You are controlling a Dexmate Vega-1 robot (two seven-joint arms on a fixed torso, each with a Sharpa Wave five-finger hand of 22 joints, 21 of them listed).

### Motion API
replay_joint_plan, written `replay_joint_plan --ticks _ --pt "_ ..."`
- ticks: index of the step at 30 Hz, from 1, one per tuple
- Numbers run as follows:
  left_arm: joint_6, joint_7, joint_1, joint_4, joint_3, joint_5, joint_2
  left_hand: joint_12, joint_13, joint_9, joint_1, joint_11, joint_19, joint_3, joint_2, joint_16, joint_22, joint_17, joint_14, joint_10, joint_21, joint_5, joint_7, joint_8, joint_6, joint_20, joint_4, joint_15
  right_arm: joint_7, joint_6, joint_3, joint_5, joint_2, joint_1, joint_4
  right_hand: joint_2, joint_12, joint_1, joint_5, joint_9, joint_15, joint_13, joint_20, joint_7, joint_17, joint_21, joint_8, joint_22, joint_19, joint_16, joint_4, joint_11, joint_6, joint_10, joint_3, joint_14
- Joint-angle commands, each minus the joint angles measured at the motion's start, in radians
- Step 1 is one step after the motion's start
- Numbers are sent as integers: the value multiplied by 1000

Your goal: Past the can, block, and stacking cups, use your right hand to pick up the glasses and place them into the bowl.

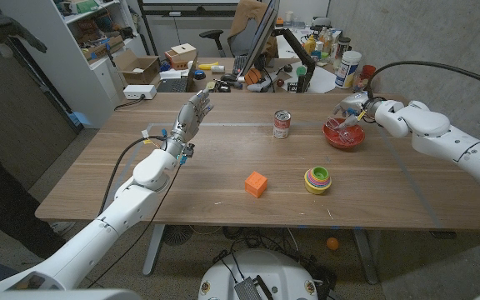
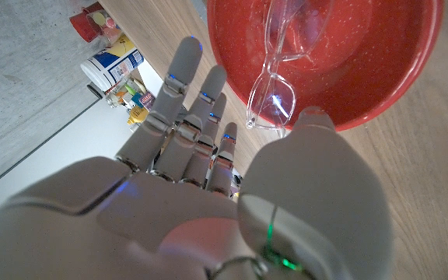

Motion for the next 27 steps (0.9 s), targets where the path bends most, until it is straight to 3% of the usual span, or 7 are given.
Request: replay_joint_plan --ticks 1,14,20,24,27 --pt "-7 3 12 -13 -8 1 8 1 4 1 7 0 8 3 117 -6 4 3 -2 -3 -1 3 3 -2 2 2 -1 2 -12 -8 20 1 -12 -15 -31 -1 -10 -19 9 0 -74 -2 -40 7 -6 -7 9 3 13 2 4 -2 1 -3 -13 -5" --pt "-3 2 22 -27 -14 -3 18 1 4 1 7 0 8 4 117 -6 4 3 -3 -4 -2 3 3 -3 0 2 -1 2 -22 -50 54 8 -16 -29 -73 24 -34 -58 29 -1 -73 -15 -9 2 -35 -46 9 4 -11 13 9 0 -7 -12 -35 -13" --pt "-5 2 27 -31 -17 -4 20 1 4 1 7 1 7 4 116 -6 4 3 -4 -4 -3 3 3 -3 -2 3 -1 3 -21 -57 58 4 -16 -28 -86 71 -68 -95 54 -1 -73 -25 19 -18 -59 -94 8 1 -41 6 14 -19 -23 -45 -46 -73" --pt "-5 3 30 -33 -18 -5 21 0 4 1 7 1 7 5 116 -6 4 3 -5 -5 -4 3 3 -3 -2 3 -1 3 -17 -64 64 4 -16 -27 -95 77 -91 -114 67 -2 -70 -31 26 -24 -75 -119 10 2 -52 1 11 -25 -25 -69 -61 -114" --pt "-7 4 32 -33 -20 -5 20 0 4 1 7 1 7 5 116 -6 4 3 -5 -5 -4 3 3 -3 -2 3 -1 2 -16 -70 72 13 -15 -29 -101 75 -101 -123 73 -2 -69 -35 33 -24 -84 -133 10 2 -61 1 10 -16 -26 -77 -71 -131"
